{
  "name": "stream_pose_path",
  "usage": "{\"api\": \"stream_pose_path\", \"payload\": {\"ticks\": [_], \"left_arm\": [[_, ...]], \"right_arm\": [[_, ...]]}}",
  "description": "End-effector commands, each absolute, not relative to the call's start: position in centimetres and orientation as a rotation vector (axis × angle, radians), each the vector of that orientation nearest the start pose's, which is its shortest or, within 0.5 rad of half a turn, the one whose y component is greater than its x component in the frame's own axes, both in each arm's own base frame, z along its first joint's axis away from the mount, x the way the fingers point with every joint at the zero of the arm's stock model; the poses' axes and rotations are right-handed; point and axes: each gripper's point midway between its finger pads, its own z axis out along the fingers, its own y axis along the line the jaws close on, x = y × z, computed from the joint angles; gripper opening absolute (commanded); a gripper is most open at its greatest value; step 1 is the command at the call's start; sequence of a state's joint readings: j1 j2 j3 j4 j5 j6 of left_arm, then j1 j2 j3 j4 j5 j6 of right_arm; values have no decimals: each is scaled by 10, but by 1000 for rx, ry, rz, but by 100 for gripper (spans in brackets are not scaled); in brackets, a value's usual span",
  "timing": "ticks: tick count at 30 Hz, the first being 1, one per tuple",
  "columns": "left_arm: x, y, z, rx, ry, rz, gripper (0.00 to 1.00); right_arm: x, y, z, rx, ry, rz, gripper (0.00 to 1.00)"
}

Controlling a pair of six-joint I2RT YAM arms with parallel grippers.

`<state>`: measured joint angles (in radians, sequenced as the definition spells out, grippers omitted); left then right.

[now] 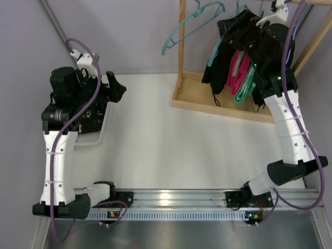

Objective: Remove the trousers from the hanger

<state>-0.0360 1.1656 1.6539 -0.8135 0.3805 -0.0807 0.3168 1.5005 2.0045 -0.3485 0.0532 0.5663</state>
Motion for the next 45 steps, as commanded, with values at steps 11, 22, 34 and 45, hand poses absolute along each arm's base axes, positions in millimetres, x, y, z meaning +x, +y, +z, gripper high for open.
{"api": "stream_pose_path", "payload": {"ticks": [11, 22, 34, 45], "left_arm": [[304, -75, 419, 192, 1821, -414, 99], [306, -72, 413, 168, 1833, -401, 99], [307, -73, 416, 172, 1822, -405, 99], [307, -69, 424, 149, 1781, -385, 99]], "right_arm": [[470, 151, 524, 445, 1437, 696, 82], [484, 166, 523, 453, 1423, 863, 68], [462, 177, 575, 303, 1277, 1038, 0], [392, 183, 658, 70, 989, 1205, 0]]}}
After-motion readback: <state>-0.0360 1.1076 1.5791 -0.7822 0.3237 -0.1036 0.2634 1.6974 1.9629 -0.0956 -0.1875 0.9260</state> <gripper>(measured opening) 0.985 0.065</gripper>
